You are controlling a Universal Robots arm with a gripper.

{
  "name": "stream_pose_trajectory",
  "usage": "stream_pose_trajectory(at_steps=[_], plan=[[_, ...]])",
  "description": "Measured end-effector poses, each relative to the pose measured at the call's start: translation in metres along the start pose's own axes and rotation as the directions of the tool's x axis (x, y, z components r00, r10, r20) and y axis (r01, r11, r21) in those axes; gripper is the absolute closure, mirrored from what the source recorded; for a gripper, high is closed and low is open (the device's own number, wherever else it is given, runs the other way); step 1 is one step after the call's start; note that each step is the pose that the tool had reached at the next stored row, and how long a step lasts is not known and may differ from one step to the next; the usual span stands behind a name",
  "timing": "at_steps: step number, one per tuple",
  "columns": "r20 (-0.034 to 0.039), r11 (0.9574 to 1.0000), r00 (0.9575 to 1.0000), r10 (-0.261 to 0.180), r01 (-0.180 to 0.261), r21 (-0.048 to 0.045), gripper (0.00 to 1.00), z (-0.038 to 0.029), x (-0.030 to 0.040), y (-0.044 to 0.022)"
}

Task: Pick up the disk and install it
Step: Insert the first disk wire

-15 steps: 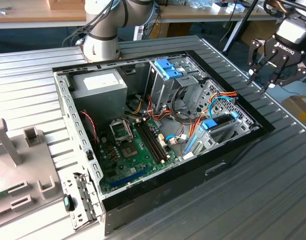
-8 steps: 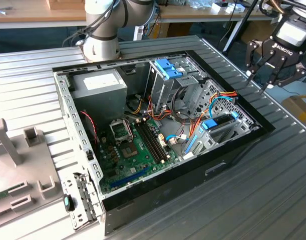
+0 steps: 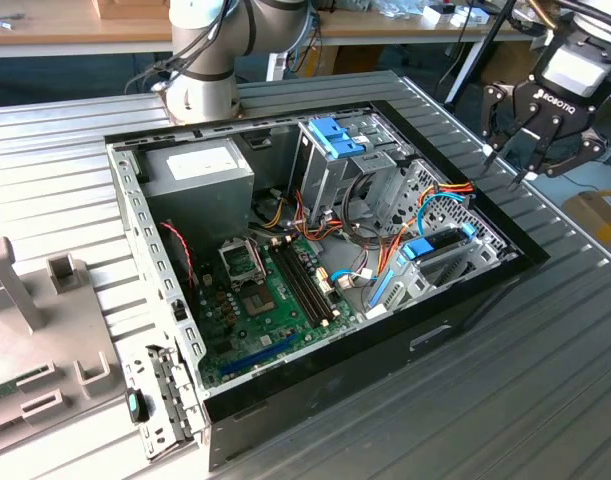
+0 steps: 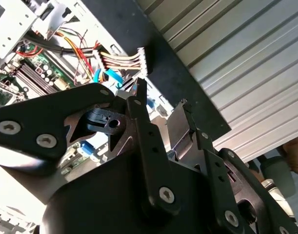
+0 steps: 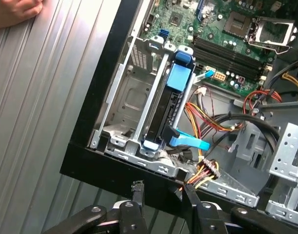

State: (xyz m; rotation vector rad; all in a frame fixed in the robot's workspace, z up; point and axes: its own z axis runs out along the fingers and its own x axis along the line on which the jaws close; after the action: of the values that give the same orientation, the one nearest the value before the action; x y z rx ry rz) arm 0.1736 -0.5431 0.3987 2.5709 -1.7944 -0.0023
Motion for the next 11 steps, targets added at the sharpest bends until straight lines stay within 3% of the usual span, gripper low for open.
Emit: stream_pose_trajectory(at_steps=[2, 5, 6, 11], plan=[[-0.0001, 0.9998, 0.9998, -0.018, 0.018, 0.0000, 0.56, 0.0021, -0.0004, 0.0011], [-0.0006, 0.9967, 0.9967, -0.082, 0.082, 0.0001, 0.56, 0.0048, -0.0004, 0.0012], [-0.0009, 0.9938, 0.9938, -0.112, 0.112, 0.0001, 0.56, 0.0078, -0.0007, 0.0020], [-0.0013, 0.9852, 0.9852, -0.171, 0.171, 0.0002, 0.56, 0.0155, -0.0024, 0.0029]])
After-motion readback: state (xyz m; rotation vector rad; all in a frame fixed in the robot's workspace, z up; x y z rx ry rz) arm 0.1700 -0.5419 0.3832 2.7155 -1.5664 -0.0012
